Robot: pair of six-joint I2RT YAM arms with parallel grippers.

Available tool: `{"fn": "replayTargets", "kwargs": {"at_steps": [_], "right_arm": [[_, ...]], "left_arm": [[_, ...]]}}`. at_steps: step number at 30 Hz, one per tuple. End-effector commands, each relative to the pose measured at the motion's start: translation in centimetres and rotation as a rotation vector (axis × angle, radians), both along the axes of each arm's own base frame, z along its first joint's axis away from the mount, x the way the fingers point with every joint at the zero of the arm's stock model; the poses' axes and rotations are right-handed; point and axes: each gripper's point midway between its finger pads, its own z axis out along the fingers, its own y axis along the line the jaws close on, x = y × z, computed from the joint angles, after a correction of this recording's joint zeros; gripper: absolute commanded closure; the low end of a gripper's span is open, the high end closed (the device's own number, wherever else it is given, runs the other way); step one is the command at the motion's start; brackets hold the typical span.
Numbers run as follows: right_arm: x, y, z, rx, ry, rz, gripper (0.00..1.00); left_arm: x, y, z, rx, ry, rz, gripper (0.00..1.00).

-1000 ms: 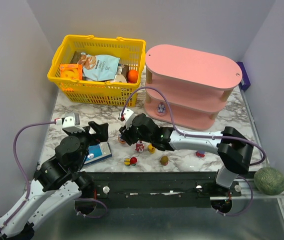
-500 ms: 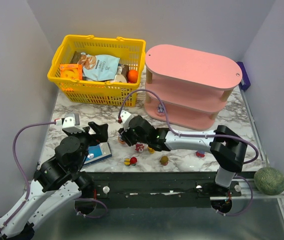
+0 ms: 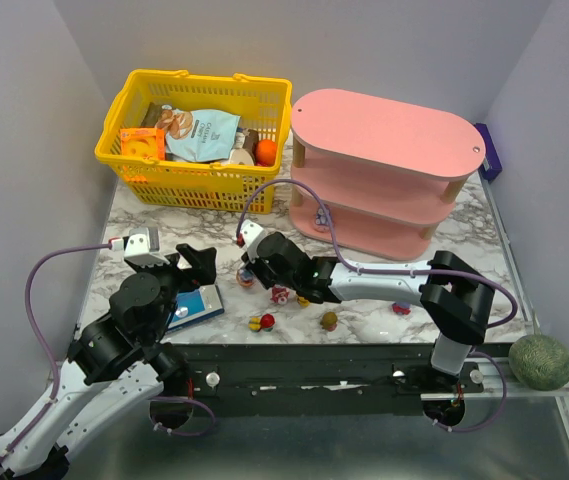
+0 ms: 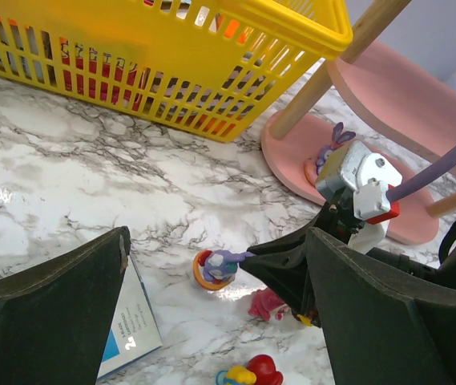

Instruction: Place and organize the plastic toys onto the shelf

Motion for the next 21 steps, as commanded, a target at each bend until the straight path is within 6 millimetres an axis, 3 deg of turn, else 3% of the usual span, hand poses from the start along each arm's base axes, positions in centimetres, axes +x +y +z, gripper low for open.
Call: {"fn": "replayTargets", "kwargs": {"at_steps": [1, 5, 12, 19, 21], "right_arm": [[0.5, 0.0, 1.9, 0.016, -0.056, -0.027, 0.99], [1.2, -1.2, 3.4, 0.022, -0.101, -0.082, 0.99], [2.5, -5.2, 6.0, -0.031, -0.217, -0.194, 0.99], [3.5, -10.2, 6.8, -0.122, -0.300, -0.300, 0.99], [4.0, -12.2, 6.1, -0.148, -0.295, -0.331, 0.99]], "left_arm": [[-0.1, 0.3, -0.1, 0.004, -0.004, 0.005, 0.01], [-0.1, 0.3, 0.0, 0.002, -0.006, 0.005, 0.01], [-0.1, 0.2, -0.1, 0.000, -0.005, 0.002, 0.01], [-0.2, 0.2, 0.0, -0.004, -0.008, -0.001, 0.01], [-0.2, 0.1, -0.1, -0.004, -0.008, -0.004, 0.01]]}}
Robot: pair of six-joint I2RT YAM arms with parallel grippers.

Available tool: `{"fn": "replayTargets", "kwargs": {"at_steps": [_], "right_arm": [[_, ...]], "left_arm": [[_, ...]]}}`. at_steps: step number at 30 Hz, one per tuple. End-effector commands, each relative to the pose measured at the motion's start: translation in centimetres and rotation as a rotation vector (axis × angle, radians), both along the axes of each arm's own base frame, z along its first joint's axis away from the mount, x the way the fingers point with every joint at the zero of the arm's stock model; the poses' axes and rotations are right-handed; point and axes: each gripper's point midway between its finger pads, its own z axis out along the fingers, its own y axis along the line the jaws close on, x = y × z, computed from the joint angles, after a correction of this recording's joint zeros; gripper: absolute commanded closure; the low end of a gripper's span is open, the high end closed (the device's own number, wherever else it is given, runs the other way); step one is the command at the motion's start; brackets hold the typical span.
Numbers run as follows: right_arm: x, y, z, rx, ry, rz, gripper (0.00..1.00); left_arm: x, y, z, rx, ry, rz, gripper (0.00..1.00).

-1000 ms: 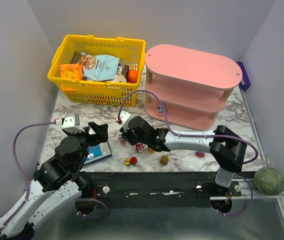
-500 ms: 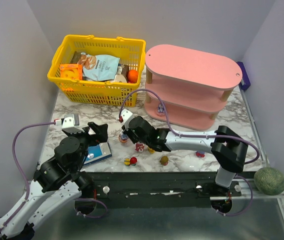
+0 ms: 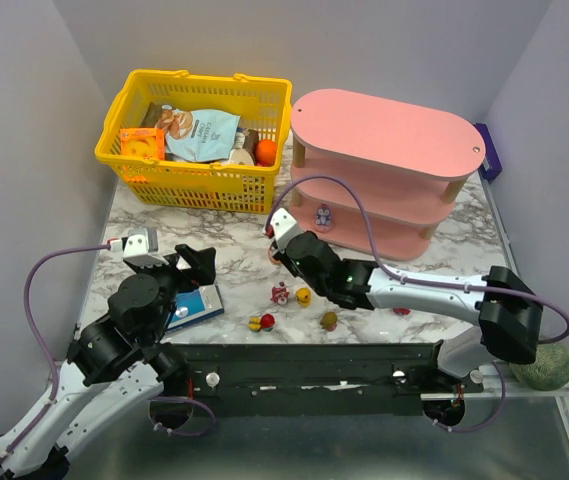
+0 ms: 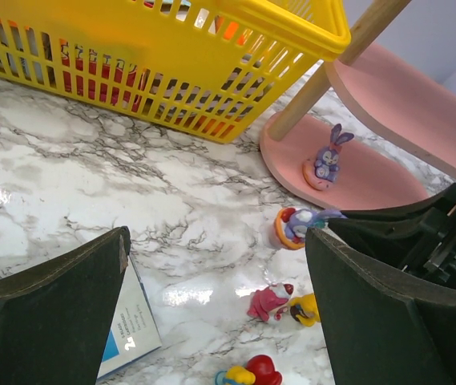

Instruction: Place and organize the plastic toys onto the shelf

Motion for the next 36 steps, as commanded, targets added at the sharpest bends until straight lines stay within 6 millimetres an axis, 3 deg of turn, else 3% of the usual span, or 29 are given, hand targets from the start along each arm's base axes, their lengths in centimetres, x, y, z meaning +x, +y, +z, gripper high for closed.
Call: {"fn": "replayTargets", "kwargs": {"at_steps": [1, 6, 10, 18, 29, 36], "right_arm": [[1.5, -5.1, 0.5, -0.051, -0.048, -0.125, 0.99], [3.3, -10.1, -0.8, -0.071, -0.030, -0.197, 0.99], [4.5, -12.9, -1.1, -0.079, -0.047, -0.231, 0.99], [6.3, -17.0, -2.0, -0.116, -0.047, -0.323, 0.99], [7.0, -19.1, -1.4, -0.119, -0.098, -0.364, 0.99], [7.6, -19.4, -2.4, -0.134, -0.088, -0.357, 0.99]], "left_arm": [[-0.1, 0.1, -0.1, 0.000, -0.004, -0.002, 0.01], [-0.1, -0.1, -0.1, -0.006, -0.007, -0.008, 0.01], [-0.1, -0.1, -0.2, -0.005, -0.006, -0.008, 0.01], [-0.1, -0.1, -0.1, -0.001, -0.005, -0.012, 0.01], [-0.1, -0.2, 0.0, -0.006, -0.010, -0.018, 0.01], [-0.2, -0.2, 0.0, -0.005, -0.011, -0.018, 0.01]]}}
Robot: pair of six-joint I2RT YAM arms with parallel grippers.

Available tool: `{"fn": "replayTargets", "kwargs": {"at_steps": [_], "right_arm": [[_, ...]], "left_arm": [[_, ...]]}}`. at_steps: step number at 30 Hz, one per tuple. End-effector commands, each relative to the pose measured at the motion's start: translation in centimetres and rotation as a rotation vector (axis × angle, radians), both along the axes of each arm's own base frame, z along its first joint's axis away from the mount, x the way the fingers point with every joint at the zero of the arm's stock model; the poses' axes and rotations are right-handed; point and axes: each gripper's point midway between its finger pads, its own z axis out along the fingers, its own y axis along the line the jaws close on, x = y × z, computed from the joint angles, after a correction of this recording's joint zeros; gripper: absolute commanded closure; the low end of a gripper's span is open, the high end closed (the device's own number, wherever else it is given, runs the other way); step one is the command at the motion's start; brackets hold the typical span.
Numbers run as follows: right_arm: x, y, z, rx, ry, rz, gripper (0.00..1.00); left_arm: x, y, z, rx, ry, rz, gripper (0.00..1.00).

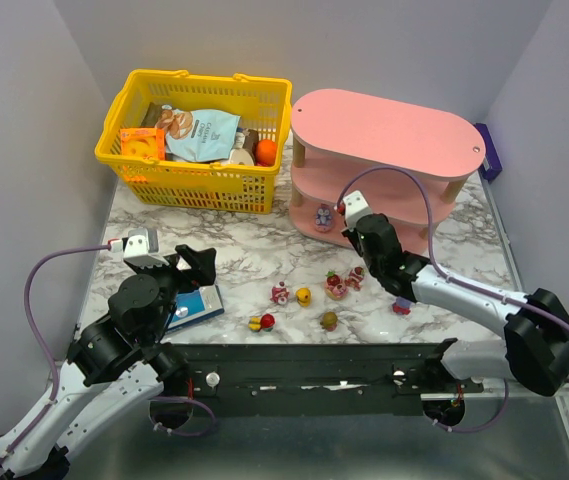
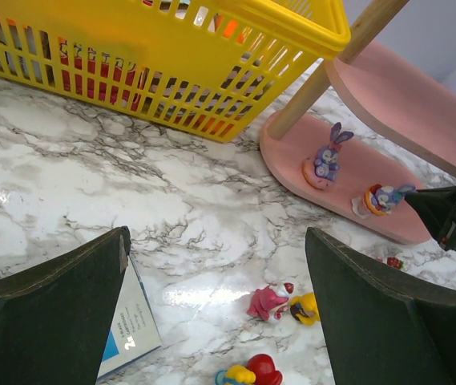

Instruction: Place and organize the plastic toys onto the shelf

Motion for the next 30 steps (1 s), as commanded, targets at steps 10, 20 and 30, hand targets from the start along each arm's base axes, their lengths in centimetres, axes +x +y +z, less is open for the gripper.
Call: {"fn": "replayTargets", "kwargs": {"at_steps": [10, 20, 30], "right_arm": [[1.8, -0.8, -0.6, -0.022, -0.048, -0.032, 0.99], [1.7, -0.9, -0.6, -0.052, -0.070, -0.001, 0.96], [1.6, -1.4, -0.5, -0.082, -0.056, -0.018, 0.96]], "left_arm": [[0.1, -0.4, -0.1, 0.009, 0.001, -0.021, 0.01], [0.1, -0.4, -0.3, 0.016, 0.006, -0.019, 0.01], [0.1, -0.5, -0.3, 0.016, 0.007, -0.022, 0.01]]}}
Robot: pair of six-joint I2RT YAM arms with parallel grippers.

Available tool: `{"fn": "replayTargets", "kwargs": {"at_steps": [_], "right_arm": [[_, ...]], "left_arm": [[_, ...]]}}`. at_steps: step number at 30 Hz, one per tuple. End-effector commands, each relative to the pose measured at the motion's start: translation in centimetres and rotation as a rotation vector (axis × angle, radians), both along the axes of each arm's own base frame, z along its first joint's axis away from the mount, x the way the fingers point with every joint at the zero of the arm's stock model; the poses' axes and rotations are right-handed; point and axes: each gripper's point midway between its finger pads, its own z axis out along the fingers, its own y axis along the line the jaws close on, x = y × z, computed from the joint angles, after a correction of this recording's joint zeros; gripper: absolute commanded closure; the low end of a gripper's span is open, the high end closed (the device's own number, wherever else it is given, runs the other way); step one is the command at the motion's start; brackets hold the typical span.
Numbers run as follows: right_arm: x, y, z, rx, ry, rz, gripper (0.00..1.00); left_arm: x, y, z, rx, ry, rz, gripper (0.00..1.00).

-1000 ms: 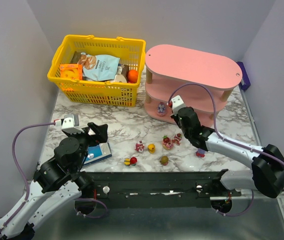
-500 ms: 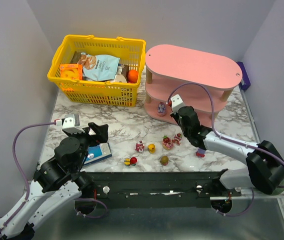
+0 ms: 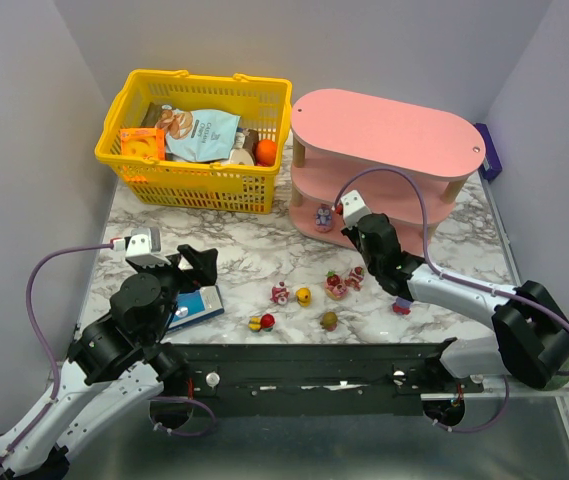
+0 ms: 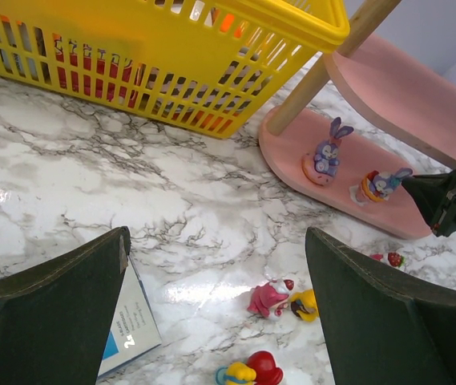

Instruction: Place and organize the plastic toys onto the shelf

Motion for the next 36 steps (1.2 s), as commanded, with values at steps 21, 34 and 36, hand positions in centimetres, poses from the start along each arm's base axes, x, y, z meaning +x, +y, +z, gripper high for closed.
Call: {"fn": "replayTargets", "kwargs": {"at_steps": [21, 34, 36], "right_arm": [[-0.2, -1.3, 0.2, -0.035, 0.046, -0.002, 0.99], [-0.3, -0.8, 0.8, 0.016, 0.047, 0.008, 0.68], [-0.3, -0.8, 0.9, 0.024, 0.045, 0.006, 0.64]], "left_arm": [[0.0, -0.2, 0.0, 0.002, -0.004, -0.009, 0.01], [0.1, -0.2, -0.1, 0.006, -0.001, -0.008, 0.01], [0.1, -0.2, -0.1, 0.007, 0.000, -0.008, 0.01]]}}
